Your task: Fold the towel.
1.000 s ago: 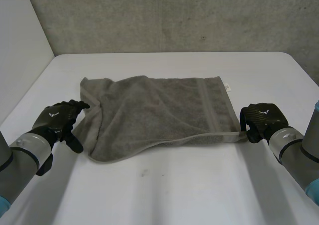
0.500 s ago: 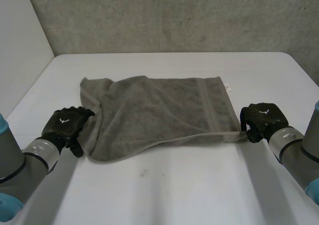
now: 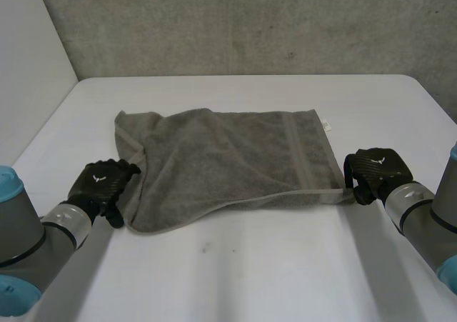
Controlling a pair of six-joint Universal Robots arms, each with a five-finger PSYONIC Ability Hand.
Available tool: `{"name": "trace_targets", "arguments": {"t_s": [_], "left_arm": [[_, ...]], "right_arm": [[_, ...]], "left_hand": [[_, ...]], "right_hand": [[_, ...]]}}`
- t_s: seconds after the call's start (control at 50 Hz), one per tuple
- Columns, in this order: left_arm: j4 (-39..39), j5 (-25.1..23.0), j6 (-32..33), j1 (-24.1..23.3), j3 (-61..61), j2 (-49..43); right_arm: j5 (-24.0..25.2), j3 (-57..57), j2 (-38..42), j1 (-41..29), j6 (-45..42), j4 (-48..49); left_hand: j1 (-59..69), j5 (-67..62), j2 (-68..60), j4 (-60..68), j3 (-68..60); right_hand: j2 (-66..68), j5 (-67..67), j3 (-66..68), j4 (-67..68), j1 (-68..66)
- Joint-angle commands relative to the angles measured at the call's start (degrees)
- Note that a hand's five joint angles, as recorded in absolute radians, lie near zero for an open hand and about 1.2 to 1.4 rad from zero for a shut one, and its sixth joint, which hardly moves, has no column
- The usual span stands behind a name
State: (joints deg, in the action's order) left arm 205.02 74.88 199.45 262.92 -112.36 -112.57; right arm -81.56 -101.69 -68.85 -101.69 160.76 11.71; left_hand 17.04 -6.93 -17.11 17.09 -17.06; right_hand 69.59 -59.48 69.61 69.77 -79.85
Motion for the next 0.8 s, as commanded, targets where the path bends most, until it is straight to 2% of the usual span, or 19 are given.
{"name": "trace_targets", "arguments": {"t_s": [0.02,0.14,0.18,0.2,0.22,0.24,0.28,0.32,0.58,0.66,0.8], "left_arm": [[-0.15,0.00,0.06,-0.13,0.12,-0.28],[0.21,-0.09,-0.03,-0.21,0.65,-0.99],[0.64,-0.70,-0.20,-0.21,1.00,-1.42],[0.64,-0.70,-0.20,-0.21,1.00,-1.43],[0.82,-0.96,-0.29,-0.30,1.35,-1.51],[0.82,-0.97,-0.29,-0.30,1.35,-1.51],[1.17,-0.79,-0.29,-0.21,2.14,-1.34],[1.61,-0.62,-0.55,-0.21,2.32,-0.73],[1.61,1.32,-0.64,1.19,0.65,8.86],[0.65,2.98,0.06,1.28,0.12,17.09],[-7.50,2.99,3.30,0.75,1.26,29.31]], "right_arm": [[0.00,0.09,0.30,0.00,-0.01,0.07],[0.09,0.09,0.73,0.00,-0.09,0.51],[0.09,0.09,0.82,0.00,-0.01,0.60],[0.09,0.09,0.82,0.00,-0.09,0.60],[0.00,0.18,0.82,0.00,-0.09,0.60],[0.00,0.18,0.82,0.00,-0.09,0.60],[0.09,0.35,0.74,0.09,-0.09,0.60],[0.09,0.53,0.65,0.00,-0.09,0.60],[-0.17,3.25,-3.47,0.18,0.17,-0.37],[-0.17,4.84,-6.38,0.18,-0.01,-1.51],[0.18,13.78,-14.20,0.00,-2.99,-16.77]], "left_hand": [[6.43,-6.54,-6.36,6.38,-6.41],[17.73,-17.84,-17.66,17.68,-17.71],[39.81,-39.92,-39.74,39.76,-39.79],[39.93,-40.05,-39.86,39.89,-39.91],[48.26,-48.37,-48.19,48.22,-48.24],[48.34,-48.46,-48.28,48.30,-48.33],[58.21,-58.33,-58.14,58.17,-58.20],[62.91,-63.02,-62.84,62.86,-62.89],[62.96,-63.07,-62.89,62.91,-62.94],[62.96,-63.07,-62.89,62.91,-62.94],[62.96,-63.07,-62.89,62.91,-62.94]], "right_hand": [[10.41,-10.52,10.39,10.23,-0.15],[10.41,-10.52,10.39,10.23,-0.15],[10.41,-10.52,10.39,10.23,-0.15],[10.41,-10.52,10.39,10.23,-0.15],[10.41,-10.52,10.39,10.23,-0.15],[10.41,-10.52,10.39,10.23,-0.15],[10.41,-10.52,10.39,10.23,-0.15],[10.41,-10.52,10.39,10.23,-0.15],[10.41,-10.52,10.39,10.23,-0.15],[10.41,-10.52,10.39,10.23,-0.15],[10.41,-10.52,10.39,10.23,-0.15]]}}
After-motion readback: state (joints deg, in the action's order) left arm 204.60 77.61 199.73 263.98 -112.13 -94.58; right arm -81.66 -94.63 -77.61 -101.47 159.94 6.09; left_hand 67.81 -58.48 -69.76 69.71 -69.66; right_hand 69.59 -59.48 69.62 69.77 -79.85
